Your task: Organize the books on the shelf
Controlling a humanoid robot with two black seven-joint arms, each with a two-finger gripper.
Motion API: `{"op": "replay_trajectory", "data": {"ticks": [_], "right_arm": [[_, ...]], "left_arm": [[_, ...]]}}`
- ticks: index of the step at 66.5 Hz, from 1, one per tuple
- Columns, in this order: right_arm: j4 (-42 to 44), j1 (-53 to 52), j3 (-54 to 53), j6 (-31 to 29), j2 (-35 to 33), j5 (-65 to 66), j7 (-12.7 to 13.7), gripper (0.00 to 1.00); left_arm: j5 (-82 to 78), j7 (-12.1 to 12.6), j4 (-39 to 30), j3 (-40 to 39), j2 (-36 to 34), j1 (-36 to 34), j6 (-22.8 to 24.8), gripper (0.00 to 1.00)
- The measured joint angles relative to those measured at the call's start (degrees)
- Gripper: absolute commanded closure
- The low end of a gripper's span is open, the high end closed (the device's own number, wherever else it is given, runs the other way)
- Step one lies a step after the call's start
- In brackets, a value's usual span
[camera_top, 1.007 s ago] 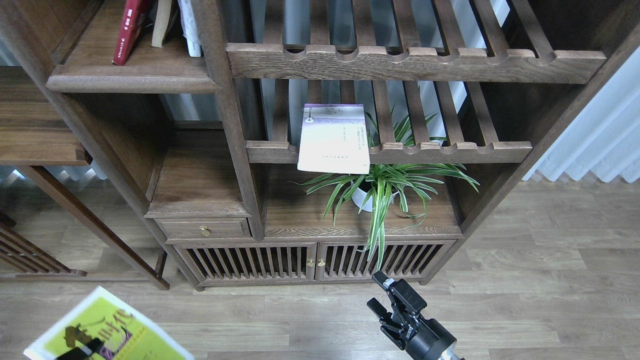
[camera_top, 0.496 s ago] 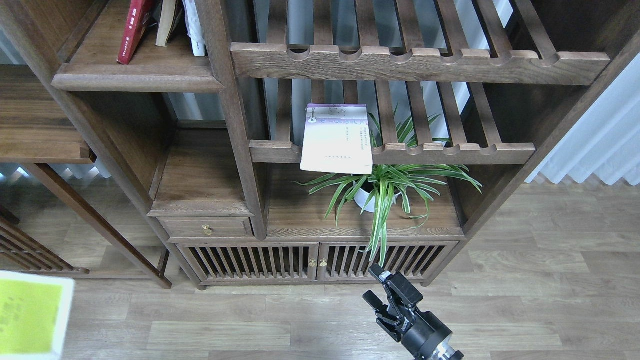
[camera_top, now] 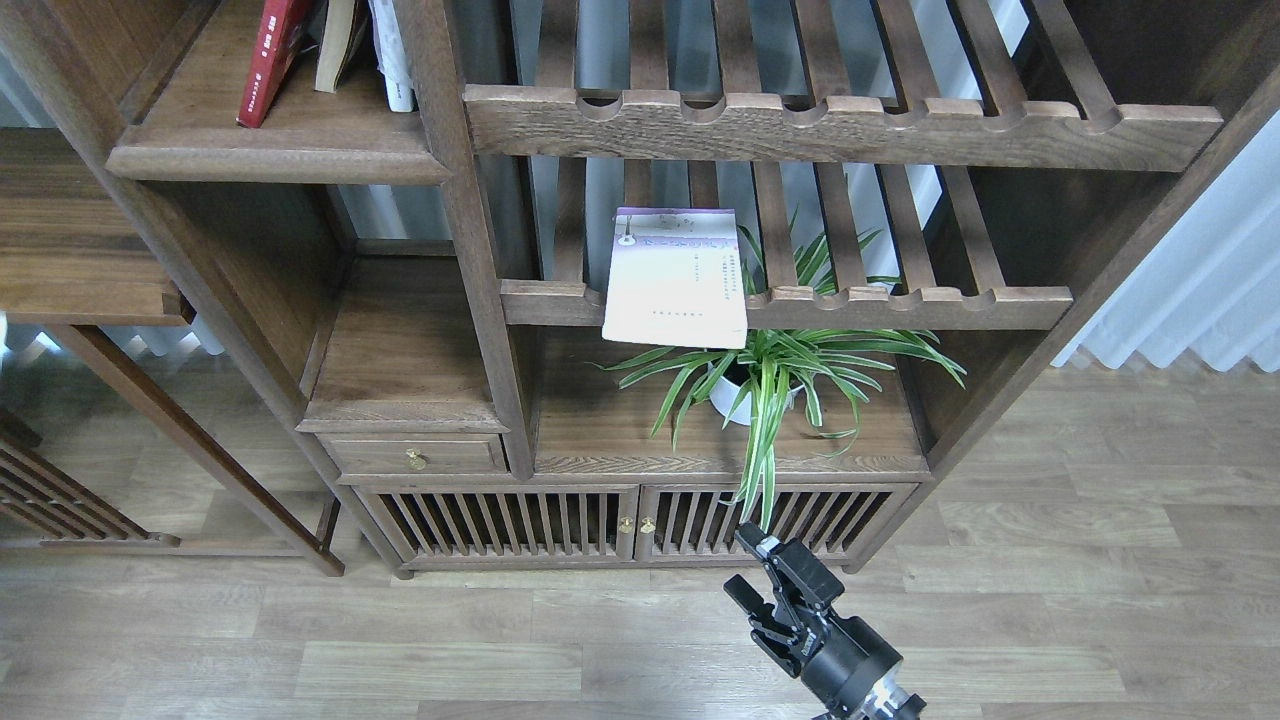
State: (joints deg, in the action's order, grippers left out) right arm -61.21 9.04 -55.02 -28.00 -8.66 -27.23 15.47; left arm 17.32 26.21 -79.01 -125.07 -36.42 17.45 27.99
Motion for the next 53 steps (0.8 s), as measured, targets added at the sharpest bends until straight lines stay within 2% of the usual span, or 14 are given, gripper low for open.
{"op": "replay_trajectory", "data": {"ticks": [10, 17, 37, 53], "right_arm": [[0.0, 0.0, 0.0, 0.0, 0.1, 0.0, 0.0, 0.01], [-0.1, 0.0, 0.0, 0.0, 0.2, -0.1, 0.0, 0.01], [-0.1, 0.3, -0.3, 0.0, 0.1, -0.2, 0.0, 0.01], [-0.3, 0.7, -0.6, 0.0, -0.1, -0.2, 0.0, 0.01]], "left_arm": [[-0.1, 1.0, 0.0, 0.0, -6.4, -8.1, 0.0, 0.97], [-0.4, 1.7, 0.0, 0.0, -10.5, -17.9, 0.0, 0.97], [-7.3, 1.8, 3.2, 11.3, -11.5, -41.5, 0.0, 0.97], [-14.9, 1.8, 6.4, 18.0, -11.5, -52.0, 0.0, 0.97]]}}
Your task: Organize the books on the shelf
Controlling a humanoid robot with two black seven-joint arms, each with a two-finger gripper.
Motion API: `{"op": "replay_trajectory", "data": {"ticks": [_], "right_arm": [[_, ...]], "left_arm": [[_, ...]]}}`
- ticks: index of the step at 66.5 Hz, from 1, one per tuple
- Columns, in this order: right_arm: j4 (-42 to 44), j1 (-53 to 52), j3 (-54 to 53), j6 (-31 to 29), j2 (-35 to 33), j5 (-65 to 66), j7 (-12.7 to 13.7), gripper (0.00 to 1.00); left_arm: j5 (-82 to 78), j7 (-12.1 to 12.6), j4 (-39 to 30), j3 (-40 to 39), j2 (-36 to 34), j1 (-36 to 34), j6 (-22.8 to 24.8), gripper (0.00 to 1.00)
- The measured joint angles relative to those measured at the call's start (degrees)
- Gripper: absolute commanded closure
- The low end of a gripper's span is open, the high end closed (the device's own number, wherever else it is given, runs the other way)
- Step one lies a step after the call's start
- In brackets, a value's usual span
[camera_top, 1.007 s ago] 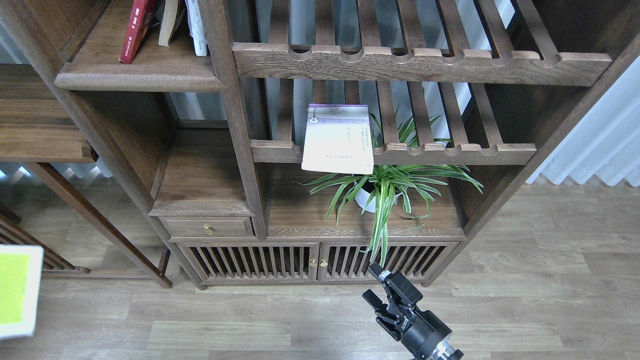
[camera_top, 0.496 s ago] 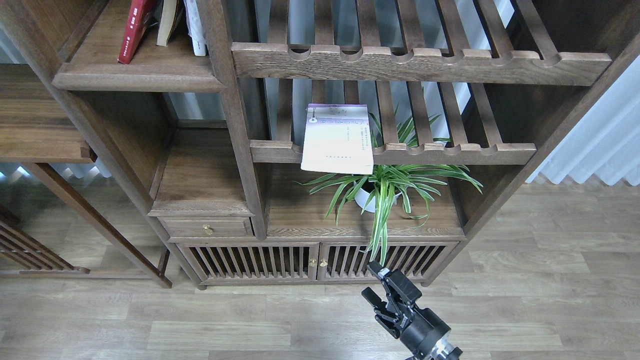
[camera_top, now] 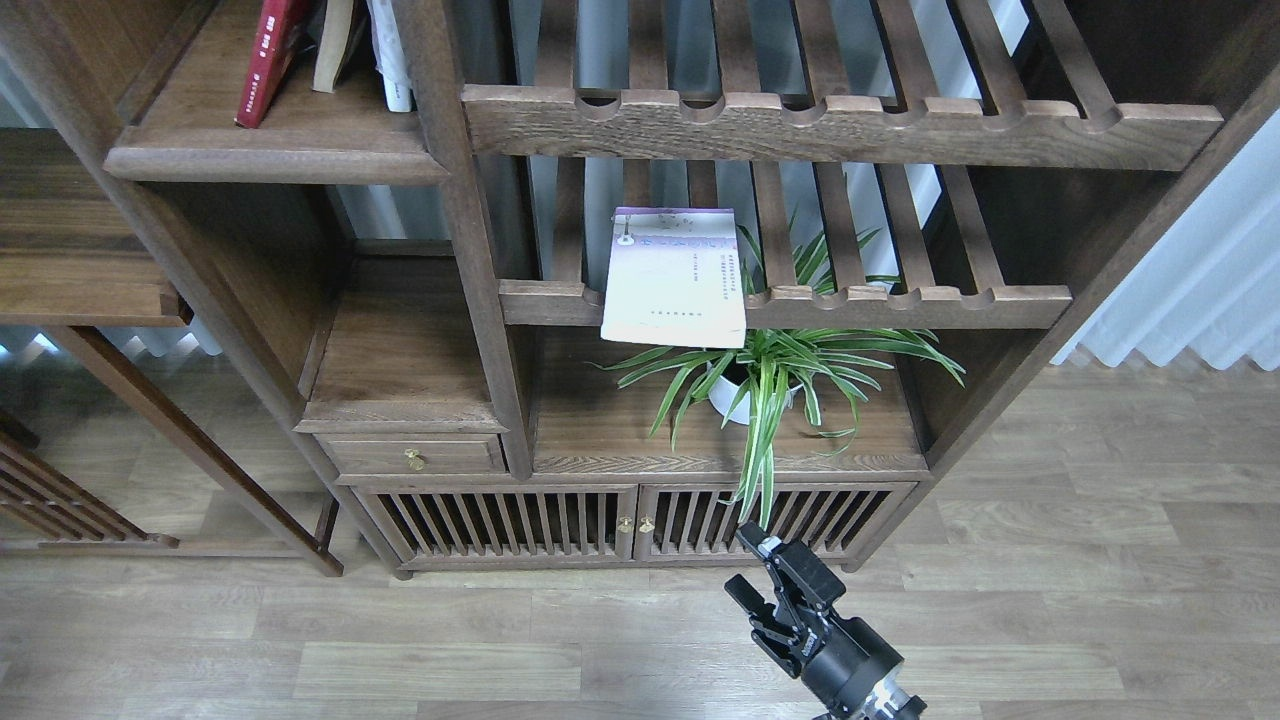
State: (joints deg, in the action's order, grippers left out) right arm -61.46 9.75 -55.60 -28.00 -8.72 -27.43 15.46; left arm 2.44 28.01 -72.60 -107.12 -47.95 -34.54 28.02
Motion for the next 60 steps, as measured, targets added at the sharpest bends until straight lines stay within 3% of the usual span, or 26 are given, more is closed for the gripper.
{"op": "replay_trajectory", "data": {"ticks": [11, 29, 60], "right_arm": [[-0.3, 0.1, 0.0, 0.0, -0.2, -0.1, 0.0, 0.01], [-0.4, 0.1, 0.0, 0.0, -0.2, -0.1, 0.0, 0.01], [-0.7, 0.2, -0.1, 0.0, -0.1, -0.1, 0.0, 0.01]], "left_arm": [[-3.3, 0.0, 3.0, 6.5, 0.2, -6.1, 0.0, 0.97], [-6.7, 0.0, 4.9, 11.8, 1.6, -9.9, 0.0, 0.97], [-23.4, 0.0, 15.2, 21.3, 15.0, -27.6, 0.0, 0.98]]}}
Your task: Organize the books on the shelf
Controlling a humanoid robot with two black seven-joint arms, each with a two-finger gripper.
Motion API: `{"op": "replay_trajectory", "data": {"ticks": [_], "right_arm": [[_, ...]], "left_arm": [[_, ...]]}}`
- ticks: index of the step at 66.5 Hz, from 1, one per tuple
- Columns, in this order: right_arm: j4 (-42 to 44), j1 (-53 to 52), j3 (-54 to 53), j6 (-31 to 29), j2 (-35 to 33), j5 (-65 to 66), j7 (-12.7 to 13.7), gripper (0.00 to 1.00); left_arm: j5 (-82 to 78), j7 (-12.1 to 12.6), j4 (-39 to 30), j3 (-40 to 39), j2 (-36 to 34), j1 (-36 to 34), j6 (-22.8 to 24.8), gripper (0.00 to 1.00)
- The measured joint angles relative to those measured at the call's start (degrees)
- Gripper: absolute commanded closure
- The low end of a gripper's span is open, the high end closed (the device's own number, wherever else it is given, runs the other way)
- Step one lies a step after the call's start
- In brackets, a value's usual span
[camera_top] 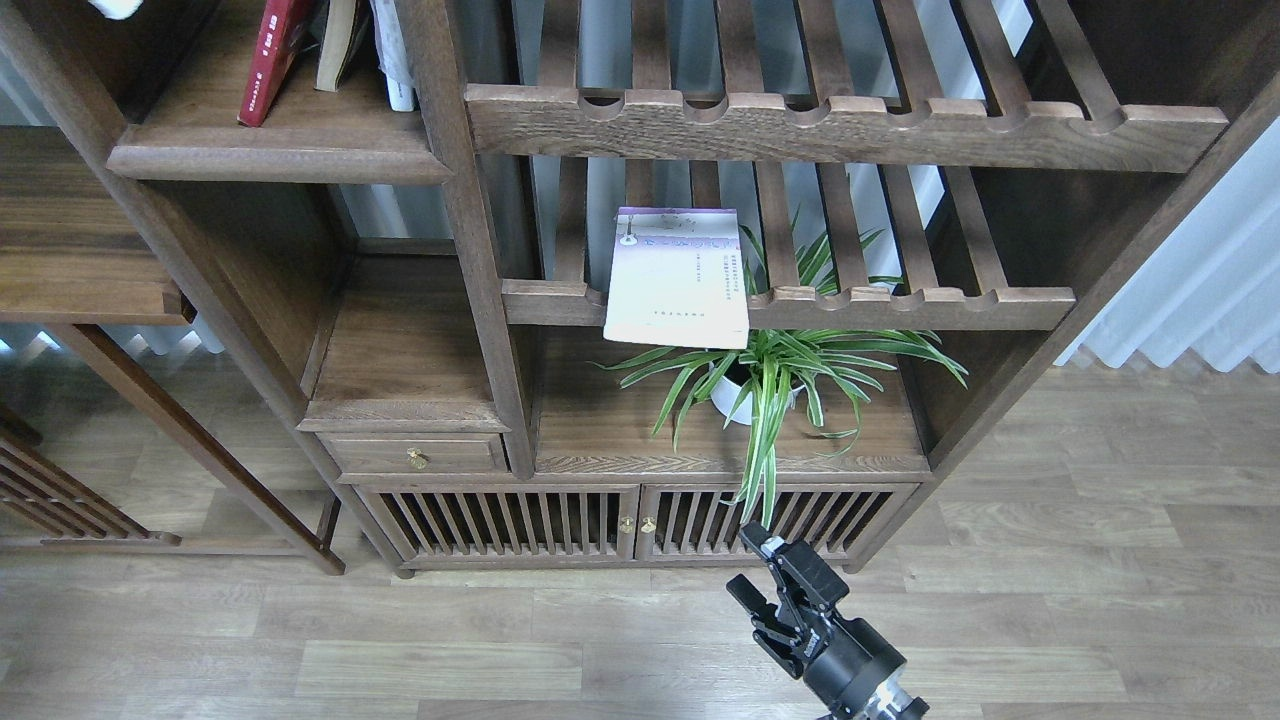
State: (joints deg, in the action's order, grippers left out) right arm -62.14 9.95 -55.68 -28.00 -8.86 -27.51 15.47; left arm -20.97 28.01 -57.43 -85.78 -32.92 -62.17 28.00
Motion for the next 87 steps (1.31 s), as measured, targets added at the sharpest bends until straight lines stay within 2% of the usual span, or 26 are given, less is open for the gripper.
{"op": "replay_trajectory", "data": {"ticks": [26, 49, 63, 79, 87], "right_arm": [[-0.1, 0.8, -0.1, 0.0, 0.0, -0.1, -0.1, 0.01], [-0.4, 0.8, -0.1, 0.0, 0.2, -0.1, -0.1, 0.01], [-0.4, 0.9, -0.1, 0.0, 0.2, -0.1, -0.1, 0.01], [-0.4, 0.9, -0.1, 0.0, 0.3, -0.1, -0.2, 0.01], [-0.4, 0.9, -0.2, 0.0, 0.3, -0.2, -0.2, 0.01]], "left_arm": [[-7.7, 0.0, 8.3, 4.9, 2.9, -9.6, 0.0, 0.98], [-9.2, 0.0, 16.4, 6.6, 8.5, -12.6, 0.0, 0.97], [-9.3, 0.0, 22.8, 10.9, 9.7, -17.0, 0.0, 0.97], [-9.3, -3.9, 28.7, 14.8, 12.2, -19.2, 0.0, 0.94], [-9.3, -4.7, 29.6, 15.1, 13.4, -19.2, 0.0, 0.84]]}}
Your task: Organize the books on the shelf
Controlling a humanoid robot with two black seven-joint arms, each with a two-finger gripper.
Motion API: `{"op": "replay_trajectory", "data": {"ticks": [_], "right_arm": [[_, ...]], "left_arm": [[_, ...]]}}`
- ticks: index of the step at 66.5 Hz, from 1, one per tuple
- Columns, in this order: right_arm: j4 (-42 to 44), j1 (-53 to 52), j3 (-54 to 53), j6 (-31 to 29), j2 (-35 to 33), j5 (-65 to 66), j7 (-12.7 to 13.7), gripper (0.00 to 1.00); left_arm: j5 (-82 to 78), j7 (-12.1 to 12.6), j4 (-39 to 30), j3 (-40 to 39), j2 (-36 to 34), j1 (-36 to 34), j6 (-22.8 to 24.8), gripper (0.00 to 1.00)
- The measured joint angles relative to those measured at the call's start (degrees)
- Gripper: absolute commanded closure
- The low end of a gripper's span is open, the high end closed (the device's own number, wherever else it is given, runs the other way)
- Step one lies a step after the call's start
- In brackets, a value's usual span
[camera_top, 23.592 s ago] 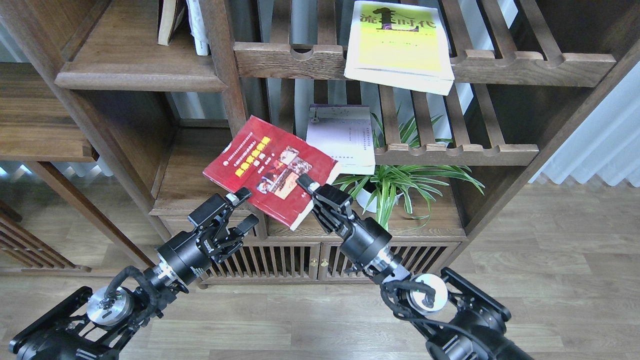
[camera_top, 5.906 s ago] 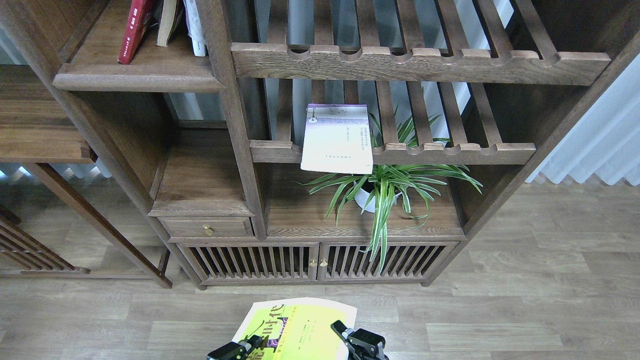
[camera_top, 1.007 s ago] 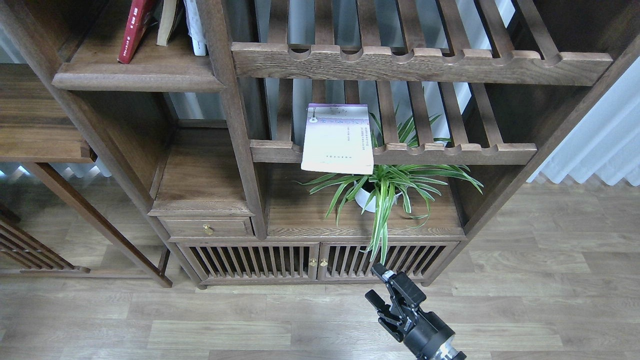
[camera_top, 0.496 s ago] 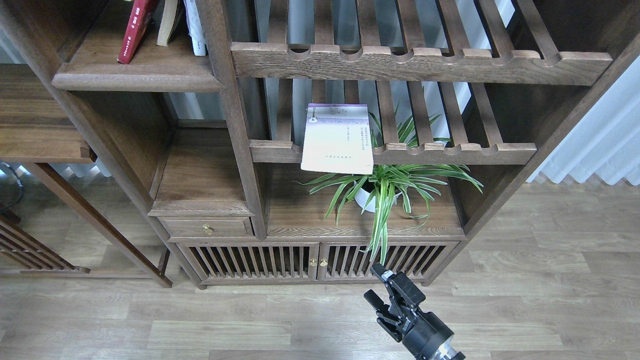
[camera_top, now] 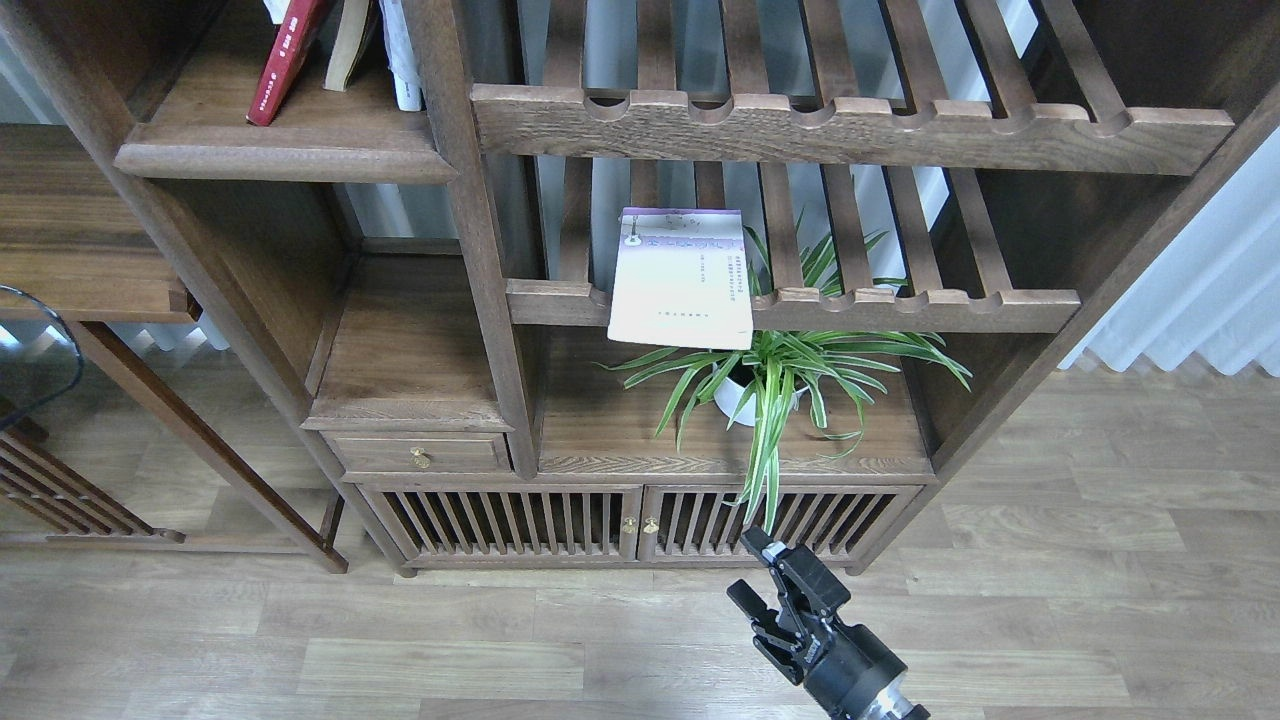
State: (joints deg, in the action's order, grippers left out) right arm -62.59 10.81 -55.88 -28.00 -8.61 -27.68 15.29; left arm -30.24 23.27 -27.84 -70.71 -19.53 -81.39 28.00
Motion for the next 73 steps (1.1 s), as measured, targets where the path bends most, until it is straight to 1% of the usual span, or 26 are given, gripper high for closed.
{"op": "replay_trajectory", "data": {"ticks": [4, 5, 7, 12, 15, 16, 29, 31, 41, 43, 48, 55, 56, 61, 68, 71, 73], "right_arm": [[0.0, 0.0, 0.0, 0.0, 0.0, 0.0, 0.0, 0.01], [0.0, 0.0, 0.0, 0.0, 0.0, 0.0, 0.0, 0.01], [0.0, 0.0, 0.0, 0.0, 0.0, 0.0, 0.0, 0.01], [0.0, 0.2, 0.0, 0.0, 0.0, 0.0, 0.0, 0.01], [0.0, 0.2, 0.0, 0.0, 0.0, 0.0, 0.0, 0.01], [0.0, 0.2, 0.0, 0.0, 0.0, 0.0, 0.0, 0.01], [0.0, 0.4, 0.0, 0.0, 0.0, 0.0, 0.0, 0.01], [0.0, 0.4, 0.0, 0.0, 0.0, 0.0, 0.0, 0.01], [0.0, 0.4, 0.0, 0.0, 0.0, 0.0, 0.0, 0.01], [0.0, 0.4, -0.1, 0.0, 0.0, 0.0, 0.0, 0.01], [0.0, 0.4, -0.3, 0.0, -0.1, 0.0, 0.0, 0.01], [0.0, 0.4, -0.7, 0.0, -0.1, 0.0, 0.0, 0.01], [0.0, 0.4, -0.8, 0.0, -0.1, 0.0, 0.0, 0.01], [0.0, 0.5, -0.9, 0.0, -0.1, 0.0, 0.0, 0.01], [0.0, 0.8, -0.9, 0.0, -0.1, 0.0, 0.0, 0.01], [0.0, 0.9, -1.1, 0.0, -0.1, 0.0, 0.0, 0.01], [0.0, 0.9, -1.1, 0.0, -0.1, 0.0, 0.0, 0.01]], "left_arm": [[0.0, -0.8, 0.2, 0.1, 0.5, 0.0, 0.0, 0.77], [0.0, -1.0, 0.2, 0.1, 0.6, 0.0, 0.0, 0.73], [0.0, -1.5, 0.3, 0.1, 0.8, 0.0, 0.0, 0.70], [0.0, -2.5, 0.7, 0.1, 1.5, 0.1, 0.0, 0.67], [0.2, -2.6, 0.7, 0.1, 1.6, 0.2, 0.0, 0.60], [0.3, -2.7, 0.7, 0.1, 1.7, 0.2, 0.0, 0.60], [1.4, -3.7, 0.9, -0.1, 2.2, 0.5, 0.0, 0.55], [1.7, -3.8, 0.9, -0.1, 2.5, 0.5, 0.0, 0.52], [3.9, -4.1, 1.1, -0.1, 3.7, 0.6, 0.0, 0.51], [4.3, -4.2, 1.1, -0.1, 3.8, 0.7, 0.0, 0.50], [5.2, -4.5, 1.1, -0.1, 3.9, 0.8, 0.0, 0.42], [5.6, -5.3, 1.1, -0.1, 4.0, 1.3, 0.0, 0.38], [6.2, -5.9, 1.1, -0.1, 4.0, 1.7, 0.0, 0.38], [7.7, -6.3, 1.1, 0.0, 4.1, 2.0, 0.0, 0.37], [10.7, -6.2, 0.9, 0.0, 3.9, 2.7, 0.0, 0.34], [11.3, -5.7, 0.5, 0.1, 3.6, 2.9, 0.0, 0.33], [11.5, -4.8, 0.1, 0.1, 3.2, 3.0, 0.0, 0.30]]}}
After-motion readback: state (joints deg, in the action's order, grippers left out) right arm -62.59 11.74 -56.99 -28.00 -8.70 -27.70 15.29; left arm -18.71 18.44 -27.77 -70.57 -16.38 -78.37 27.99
